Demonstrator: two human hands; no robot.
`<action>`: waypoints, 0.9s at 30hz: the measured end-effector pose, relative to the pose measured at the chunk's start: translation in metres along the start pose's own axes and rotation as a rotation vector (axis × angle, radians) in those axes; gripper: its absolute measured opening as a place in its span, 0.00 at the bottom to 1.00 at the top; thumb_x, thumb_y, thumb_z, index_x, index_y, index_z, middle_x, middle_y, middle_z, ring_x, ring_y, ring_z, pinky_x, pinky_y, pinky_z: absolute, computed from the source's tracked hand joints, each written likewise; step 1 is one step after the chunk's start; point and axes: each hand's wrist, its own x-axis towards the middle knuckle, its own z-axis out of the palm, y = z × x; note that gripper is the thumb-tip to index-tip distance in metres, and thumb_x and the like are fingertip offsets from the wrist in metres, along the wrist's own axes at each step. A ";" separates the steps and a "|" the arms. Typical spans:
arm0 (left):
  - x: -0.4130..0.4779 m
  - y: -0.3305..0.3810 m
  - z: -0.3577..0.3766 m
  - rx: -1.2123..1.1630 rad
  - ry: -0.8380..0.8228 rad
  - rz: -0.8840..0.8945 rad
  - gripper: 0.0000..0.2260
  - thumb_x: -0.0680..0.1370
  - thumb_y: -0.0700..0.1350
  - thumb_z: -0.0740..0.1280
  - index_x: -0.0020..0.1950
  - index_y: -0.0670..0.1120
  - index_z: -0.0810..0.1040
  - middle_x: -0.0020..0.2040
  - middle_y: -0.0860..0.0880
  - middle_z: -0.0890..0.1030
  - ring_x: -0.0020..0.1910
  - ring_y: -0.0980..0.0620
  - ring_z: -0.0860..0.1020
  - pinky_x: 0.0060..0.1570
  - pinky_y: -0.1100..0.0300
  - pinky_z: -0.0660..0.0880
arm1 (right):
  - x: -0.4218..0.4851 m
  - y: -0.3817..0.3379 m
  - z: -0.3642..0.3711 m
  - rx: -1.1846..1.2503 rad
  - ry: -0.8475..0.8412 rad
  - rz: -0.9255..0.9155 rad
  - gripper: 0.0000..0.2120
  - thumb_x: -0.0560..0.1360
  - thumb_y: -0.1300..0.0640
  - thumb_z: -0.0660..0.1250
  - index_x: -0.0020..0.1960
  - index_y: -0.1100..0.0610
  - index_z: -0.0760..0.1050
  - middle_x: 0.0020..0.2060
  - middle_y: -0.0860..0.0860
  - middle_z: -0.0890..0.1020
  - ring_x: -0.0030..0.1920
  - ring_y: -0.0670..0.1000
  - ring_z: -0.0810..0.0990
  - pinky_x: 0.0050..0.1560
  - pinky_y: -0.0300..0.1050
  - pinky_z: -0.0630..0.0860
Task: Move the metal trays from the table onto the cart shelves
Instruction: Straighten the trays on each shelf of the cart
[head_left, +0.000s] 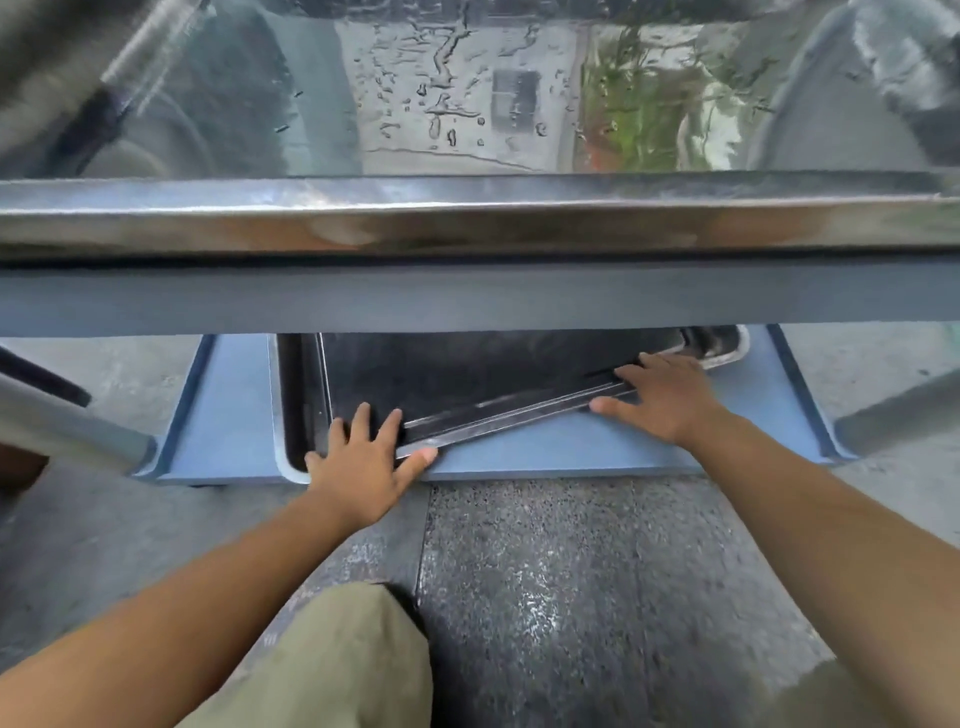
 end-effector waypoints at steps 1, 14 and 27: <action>0.003 -0.001 -0.003 0.020 0.017 0.006 0.44 0.67 0.78 0.37 0.79 0.59 0.50 0.81 0.48 0.50 0.78 0.38 0.51 0.66 0.29 0.60 | -0.001 -0.001 0.000 -0.008 0.012 -0.001 0.55 0.59 0.17 0.32 0.68 0.46 0.72 0.67 0.55 0.75 0.68 0.60 0.72 0.68 0.56 0.64; 0.057 -0.022 -0.043 0.129 -0.008 0.138 0.49 0.64 0.80 0.39 0.79 0.55 0.55 0.81 0.48 0.50 0.79 0.40 0.49 0.70 0.31 0.58 | 0.004 -0.007 0.001 0.055 -0.081 0.063 0.56 0.56 0.15 0.36 0.79 0.41 0.44 0.79 0.55 0.50 0.78 0.63 0.49 0.73 0.66 0.53; 0.039 -0.018 -0.022 0.180 0.019 0.093 0.50 0.63 0.82 0.38 0.80 0.58 0.50 0.81 0.47 0.50 0.78 0.37 0.51 0.69 0.36 0.61 | -0.023 -0.017 0.018 0.106 -0.151 0.117 0.54 0.55 0.14 0.36 0.78 0.36 0.44 0.80 0.55 0.46 0.77 0.68 0.50 0.72 0.67 0.53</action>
